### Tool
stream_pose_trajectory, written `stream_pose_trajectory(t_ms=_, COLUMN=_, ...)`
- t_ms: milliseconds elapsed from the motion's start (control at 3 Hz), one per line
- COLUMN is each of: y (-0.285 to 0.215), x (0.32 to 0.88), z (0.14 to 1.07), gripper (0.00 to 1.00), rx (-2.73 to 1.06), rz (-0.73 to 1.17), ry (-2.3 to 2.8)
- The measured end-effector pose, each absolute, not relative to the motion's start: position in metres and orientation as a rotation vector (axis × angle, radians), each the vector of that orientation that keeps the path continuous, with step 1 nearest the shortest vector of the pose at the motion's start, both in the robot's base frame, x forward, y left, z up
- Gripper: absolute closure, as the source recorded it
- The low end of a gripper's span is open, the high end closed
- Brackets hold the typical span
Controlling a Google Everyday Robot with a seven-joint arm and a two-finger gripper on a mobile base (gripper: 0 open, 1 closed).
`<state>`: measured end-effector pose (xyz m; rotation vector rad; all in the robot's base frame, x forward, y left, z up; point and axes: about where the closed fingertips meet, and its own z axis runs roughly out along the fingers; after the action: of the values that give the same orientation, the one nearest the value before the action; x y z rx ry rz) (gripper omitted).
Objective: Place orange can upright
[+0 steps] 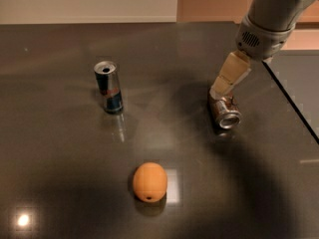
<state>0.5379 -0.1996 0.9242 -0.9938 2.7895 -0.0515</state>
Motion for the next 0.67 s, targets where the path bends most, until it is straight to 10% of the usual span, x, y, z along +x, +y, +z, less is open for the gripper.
stream_pose_trajectory(t_ms=667, y=-0.171, x=0.556, z=0.873, gripper=0.00, rx=-0.584, rz=0.040, ry=2.999)
